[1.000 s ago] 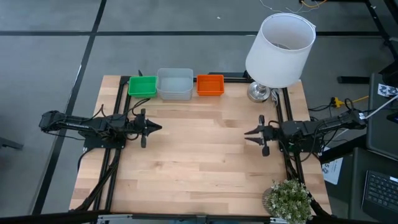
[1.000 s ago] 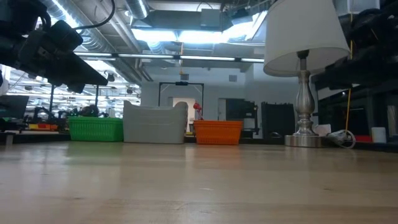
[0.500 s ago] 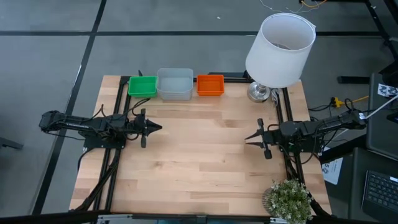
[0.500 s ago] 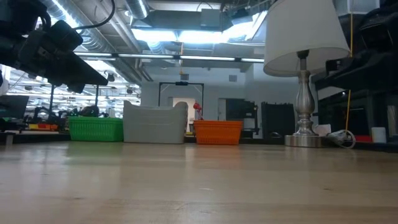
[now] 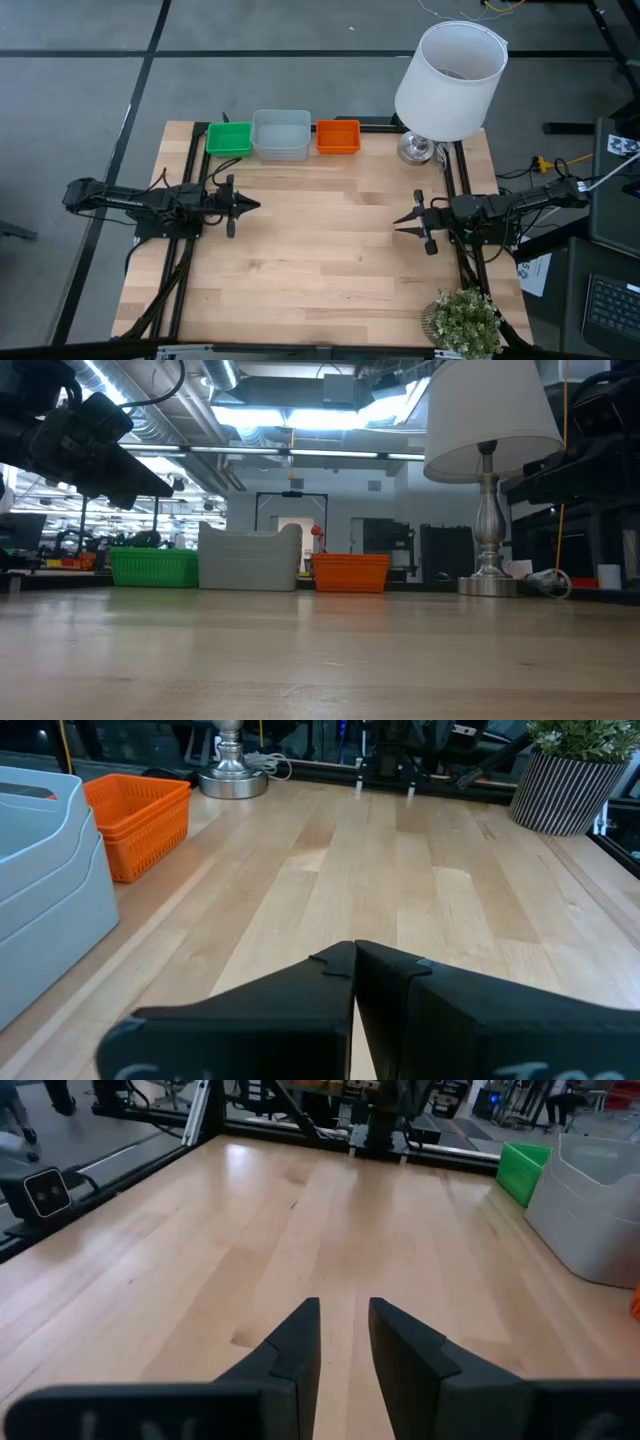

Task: Stack baskets by color
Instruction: Return to Home Position

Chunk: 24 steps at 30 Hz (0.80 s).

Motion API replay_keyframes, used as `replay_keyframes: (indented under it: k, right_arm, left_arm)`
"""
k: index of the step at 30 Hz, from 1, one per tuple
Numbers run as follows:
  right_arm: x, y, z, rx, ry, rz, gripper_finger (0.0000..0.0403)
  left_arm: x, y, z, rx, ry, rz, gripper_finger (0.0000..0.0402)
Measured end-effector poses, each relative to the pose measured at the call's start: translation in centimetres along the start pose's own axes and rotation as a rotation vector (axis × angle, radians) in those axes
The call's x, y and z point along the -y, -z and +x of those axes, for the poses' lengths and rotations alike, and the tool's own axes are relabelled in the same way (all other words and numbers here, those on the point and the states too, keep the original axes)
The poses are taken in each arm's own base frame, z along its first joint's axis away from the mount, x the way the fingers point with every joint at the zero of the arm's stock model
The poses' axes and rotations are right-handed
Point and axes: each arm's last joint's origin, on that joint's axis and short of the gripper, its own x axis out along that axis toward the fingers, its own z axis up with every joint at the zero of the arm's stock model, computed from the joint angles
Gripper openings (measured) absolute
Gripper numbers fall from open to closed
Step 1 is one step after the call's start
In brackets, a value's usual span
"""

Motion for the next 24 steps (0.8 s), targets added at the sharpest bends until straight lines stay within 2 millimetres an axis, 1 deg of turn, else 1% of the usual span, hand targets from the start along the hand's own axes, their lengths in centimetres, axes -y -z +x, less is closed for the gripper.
replay_keyframes:
  k: [10,19,24]
  right_arm:
    - [-0.01,0.01,0.00,-0.001,-0.001,0.030,0.0090]
    - [0.10,-0.03,-0.11,0.006,0.007,0.033,0.0090]
    - [0.37,-0.58,-0.59,0.076,0.030,0.040,0.0090]
  left_arm:
    - [0.00,0.00,0.00,0.000,0.000,0.000,0.0015]
    - [0.00,0.00,0.00,0.000,0.000,0.000,0.0004]
    - [0.00,0.00,0.00,0.000,0.000,0.000,0.0001]
